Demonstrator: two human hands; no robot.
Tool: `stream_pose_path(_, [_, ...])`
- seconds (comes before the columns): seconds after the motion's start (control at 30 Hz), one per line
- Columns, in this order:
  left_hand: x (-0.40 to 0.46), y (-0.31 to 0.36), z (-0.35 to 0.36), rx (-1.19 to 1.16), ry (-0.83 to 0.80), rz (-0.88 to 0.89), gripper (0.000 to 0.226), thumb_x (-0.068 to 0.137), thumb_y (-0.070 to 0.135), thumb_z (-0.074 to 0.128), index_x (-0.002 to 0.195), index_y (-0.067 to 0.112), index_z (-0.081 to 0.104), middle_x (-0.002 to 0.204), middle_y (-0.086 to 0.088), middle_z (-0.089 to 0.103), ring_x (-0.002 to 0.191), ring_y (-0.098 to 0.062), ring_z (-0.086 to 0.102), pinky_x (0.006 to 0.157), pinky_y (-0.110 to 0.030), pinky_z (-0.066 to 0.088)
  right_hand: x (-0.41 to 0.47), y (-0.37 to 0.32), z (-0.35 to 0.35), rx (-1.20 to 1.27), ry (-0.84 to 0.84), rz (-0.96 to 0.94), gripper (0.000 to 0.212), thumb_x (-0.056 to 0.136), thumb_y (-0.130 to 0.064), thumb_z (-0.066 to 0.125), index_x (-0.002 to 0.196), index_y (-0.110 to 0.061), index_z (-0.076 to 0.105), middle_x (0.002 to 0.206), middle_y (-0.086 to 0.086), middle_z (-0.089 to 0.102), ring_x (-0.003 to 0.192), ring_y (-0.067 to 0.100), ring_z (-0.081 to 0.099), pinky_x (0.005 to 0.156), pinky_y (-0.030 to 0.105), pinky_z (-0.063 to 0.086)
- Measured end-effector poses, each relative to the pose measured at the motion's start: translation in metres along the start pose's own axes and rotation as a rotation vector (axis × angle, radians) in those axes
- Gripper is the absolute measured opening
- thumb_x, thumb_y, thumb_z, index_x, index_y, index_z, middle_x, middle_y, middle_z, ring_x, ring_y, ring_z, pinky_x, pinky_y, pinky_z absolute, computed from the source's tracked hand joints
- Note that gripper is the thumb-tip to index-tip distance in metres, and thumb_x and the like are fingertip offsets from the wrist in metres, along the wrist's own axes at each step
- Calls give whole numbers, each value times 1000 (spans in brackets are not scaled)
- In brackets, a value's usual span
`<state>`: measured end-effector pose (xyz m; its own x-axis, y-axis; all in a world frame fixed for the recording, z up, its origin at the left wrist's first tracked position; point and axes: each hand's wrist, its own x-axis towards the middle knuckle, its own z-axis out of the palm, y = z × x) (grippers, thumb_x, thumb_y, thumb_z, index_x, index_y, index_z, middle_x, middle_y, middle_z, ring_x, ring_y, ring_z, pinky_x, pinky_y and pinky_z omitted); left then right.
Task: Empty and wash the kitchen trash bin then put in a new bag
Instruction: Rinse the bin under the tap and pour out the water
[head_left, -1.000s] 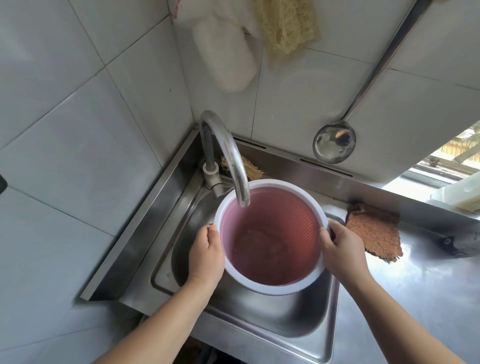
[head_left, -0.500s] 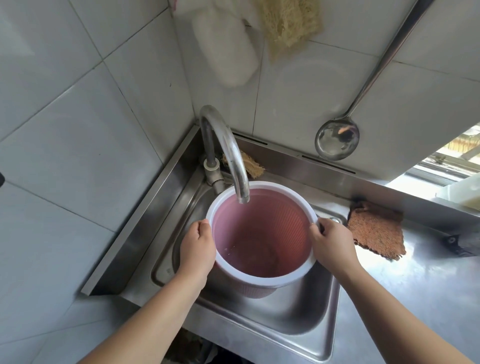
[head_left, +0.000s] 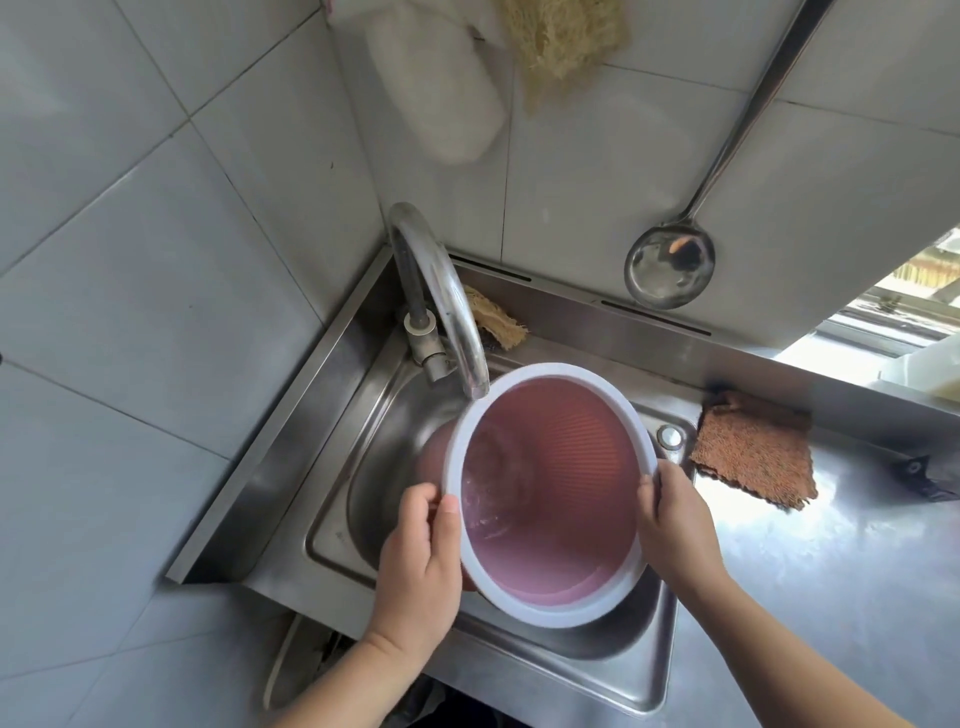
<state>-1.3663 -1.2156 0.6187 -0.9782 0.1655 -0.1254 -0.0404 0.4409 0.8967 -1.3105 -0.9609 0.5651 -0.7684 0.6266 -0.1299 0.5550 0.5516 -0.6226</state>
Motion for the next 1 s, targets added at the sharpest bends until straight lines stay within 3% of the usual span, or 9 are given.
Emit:
stream_pose_path(0.13, [12, 9, 5, 7, -30, -35, 25, 102, 40, 45, 89, 21, 53, 76, 11, 63, 68, -5, 58, 58, -15, 43, 3, 6, 3, -35, -76, 50, 35, 99, -18, 45, 66, -16, 35, 56, 2, 42, 49, 16, 38, 46, 32, 29])
stream_pose_path(0.3, [55, 9, 12, 82, 106, -165, 26, 103, 38, 48, 86, 22, 59, 76, 9, 65, 73, 11, 59, 58, -7, 41, 19, -6, -3, -65, -151, 112, 34, 96, -16, 46, 63, -11, 38, 54, 4, 47, 50, 17, 41, 48, 32, 30])
stream_pose_path(0.33, [62, 8, 13, 43, 135, -201, 26, 102, 39, 47, 90, 22, 62, 81, 8, 67, 76, 6, 61, 61, -9, 42, 23, -12, -6, -65, -149, 117, 35, 95, -17, 46, 62, -11, 40, 54, 3, 49, 50, 17, 42, 48, 31, 30])
stream_pose_path(0.43, [79, -1, 12, -190, 199, -362, 29, 102, 36, 48, 120, 21, 65, 112, 2, 70, 102, -18, 65, 83, -33, 50, 35, -34, -17, -63, -124, 101, 35, 95, -17, 48, 60, -10, 47, 56, 2, 53, 52, 18, 49, 48, 29, 32])
stream_pose_path(0.63, [60, -41, -5, -410, 172, -579, 35, 101, 41, 48, 127, 25, 66, 121, -4, 71, 113, -27, 66, 101, -47, 52, 31, -78, -26, -47, -70, -110, 37, 95, -23, 52, 61, -11, 45, 53, -1, 48, 51, 14, 44, 47, 30, 31])
stream_pose_path(0.8, [14, -48, -8, -363, 227, -514, 30, 106, 33, 42, 133, 31, 56, 121, 15, 63, 114, -6, 58, 100, -33, 41, 23, -78, -28, -32, -136, -288, 33, 92, -17, 52, 63, -18, 38, 55, -3, 41, 54, 12, 40, 53, 32, 32])
stream_pose_path(0.93, [-11, -35, -7, -257, 148, -403, 35, 104, 34, 48, 138, 27, 55, 129, 16, 62, 126, -11, 53, 106, -35, 40, 23, -48, -33, -43, -109, -214, 25, 87, -14, 52, 64, -12, 43, 54, 5, 43, 49, 12, 36, 49, 32, 30])
stream_pose_path(1.0, [-13, -15, -7, -230, 112, -330, 26, 101, 43, 52, 125, 41, 58, 115, 30, 64, 116, 4, 56, 94, -23, 41, 22, -32, -36, -25, -100, -140, 24, 89, -16, 52, 66, -10, 47, 54, 8, 48, 46, 11, 36, 48, 32, 31])
